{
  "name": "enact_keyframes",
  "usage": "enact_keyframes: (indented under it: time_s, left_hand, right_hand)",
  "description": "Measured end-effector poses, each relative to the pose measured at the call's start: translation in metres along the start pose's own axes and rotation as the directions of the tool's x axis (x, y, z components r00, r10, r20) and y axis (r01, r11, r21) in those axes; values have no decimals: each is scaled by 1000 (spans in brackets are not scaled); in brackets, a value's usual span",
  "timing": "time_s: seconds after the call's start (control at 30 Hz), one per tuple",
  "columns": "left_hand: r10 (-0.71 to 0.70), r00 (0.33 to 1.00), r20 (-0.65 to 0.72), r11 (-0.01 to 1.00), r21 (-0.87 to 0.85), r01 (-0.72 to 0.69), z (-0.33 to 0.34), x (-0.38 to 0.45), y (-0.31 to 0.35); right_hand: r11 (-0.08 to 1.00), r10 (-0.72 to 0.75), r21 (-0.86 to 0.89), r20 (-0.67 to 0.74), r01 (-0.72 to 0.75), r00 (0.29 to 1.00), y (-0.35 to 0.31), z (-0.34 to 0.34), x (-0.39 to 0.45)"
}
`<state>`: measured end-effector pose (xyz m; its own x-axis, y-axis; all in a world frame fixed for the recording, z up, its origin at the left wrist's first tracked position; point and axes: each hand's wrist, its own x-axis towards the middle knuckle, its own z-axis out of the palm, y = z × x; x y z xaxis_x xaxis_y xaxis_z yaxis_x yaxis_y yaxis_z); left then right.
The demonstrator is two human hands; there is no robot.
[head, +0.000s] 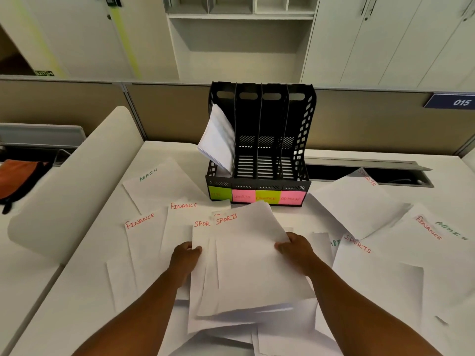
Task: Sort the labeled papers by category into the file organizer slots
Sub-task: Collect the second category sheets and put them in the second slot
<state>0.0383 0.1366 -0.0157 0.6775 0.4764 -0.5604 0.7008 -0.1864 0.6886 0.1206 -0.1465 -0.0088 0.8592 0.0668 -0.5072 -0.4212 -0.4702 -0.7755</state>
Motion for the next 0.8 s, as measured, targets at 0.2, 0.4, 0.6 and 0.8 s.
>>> enact_keyframes:
  time_s: [0.2, 0.4, 0.6, 0.8]
  left_hand:
    - [41, 994, 98, 979, -205, -20, 0, -3, 8]
    - [106, 970, 217, 903, -430, -3, -2, -7, 16]
    - [77, 993, 90, 892, -451, -28, 6, -8, 27]
    - [83, 938, 337, 955, -296, 22, 19, -10, 30]
  right_hand:
    - [992, -11, 127, 49, 5, 999, -7, 10, -1]
    - [959, -34, 282, 31, 24, 999, -17, 15, -2]
    - [968, -21, 247, -52, 33, 998, -18, 12, -4]
    - [943, 110, 323, -90, -75, 990, -13, 6, -4]
